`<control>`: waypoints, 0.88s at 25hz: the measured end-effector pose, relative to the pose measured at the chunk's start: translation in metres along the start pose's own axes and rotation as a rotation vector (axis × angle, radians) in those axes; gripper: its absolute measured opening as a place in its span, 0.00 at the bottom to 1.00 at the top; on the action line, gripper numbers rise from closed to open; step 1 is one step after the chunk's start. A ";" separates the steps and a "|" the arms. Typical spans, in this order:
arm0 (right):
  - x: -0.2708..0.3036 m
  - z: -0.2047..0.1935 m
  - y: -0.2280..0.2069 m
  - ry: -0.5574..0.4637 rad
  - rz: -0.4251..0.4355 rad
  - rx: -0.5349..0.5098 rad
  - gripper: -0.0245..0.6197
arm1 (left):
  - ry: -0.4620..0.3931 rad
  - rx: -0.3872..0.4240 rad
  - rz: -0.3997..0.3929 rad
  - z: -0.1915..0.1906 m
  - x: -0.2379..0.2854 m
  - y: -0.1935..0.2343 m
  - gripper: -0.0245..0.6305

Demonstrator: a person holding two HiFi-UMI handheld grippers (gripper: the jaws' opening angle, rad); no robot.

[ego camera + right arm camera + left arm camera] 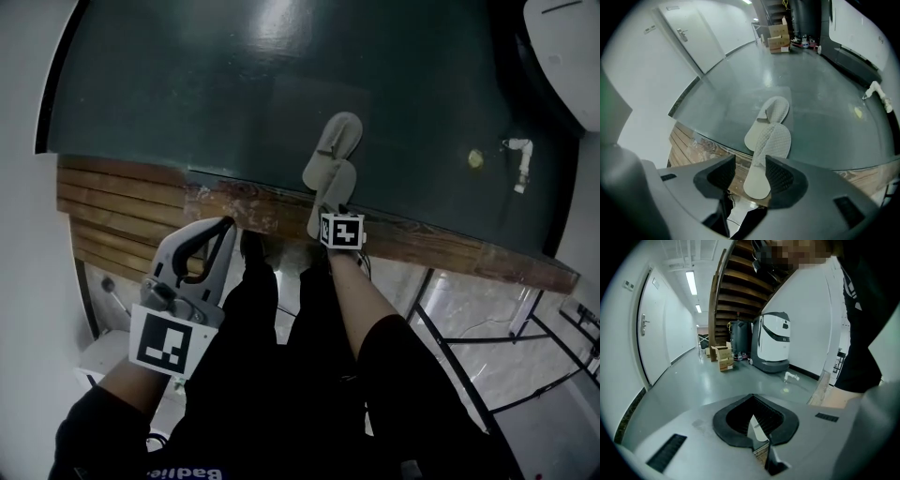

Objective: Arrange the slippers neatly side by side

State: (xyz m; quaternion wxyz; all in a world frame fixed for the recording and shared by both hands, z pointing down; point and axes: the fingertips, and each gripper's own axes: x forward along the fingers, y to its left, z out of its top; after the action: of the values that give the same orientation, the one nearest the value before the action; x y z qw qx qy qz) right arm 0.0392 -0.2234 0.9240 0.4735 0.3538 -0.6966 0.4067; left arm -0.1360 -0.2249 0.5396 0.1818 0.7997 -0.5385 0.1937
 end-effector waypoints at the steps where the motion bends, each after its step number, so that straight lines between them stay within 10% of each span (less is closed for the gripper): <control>1: 0.009 0.000 -0.001 0.007 -0.003 0.005 0.31 | 0.001 -0.006 0.000 -0.002 0.002 0.003 0.04; 19: 0.134 -0.029 -0.045 0.086 -0.165 0.050 0.31 | 0.111 -0.084 -0.006 -0.093 -0.009 0.034 0.04; 22: 0.130 -0.032 -0.045 0.094 -0.180 0.011 0.18 | 0.113 -0.092 -0.002 -0.095 -0.010 0.034 0.04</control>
State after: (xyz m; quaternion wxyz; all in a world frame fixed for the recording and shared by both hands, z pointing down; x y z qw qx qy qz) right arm 0.0517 -0.2277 1.0651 0.5384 0.3981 -0.6368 0.3822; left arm -0.1822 -0.1817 0.6192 0.2486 0.7787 -0.5351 0.2134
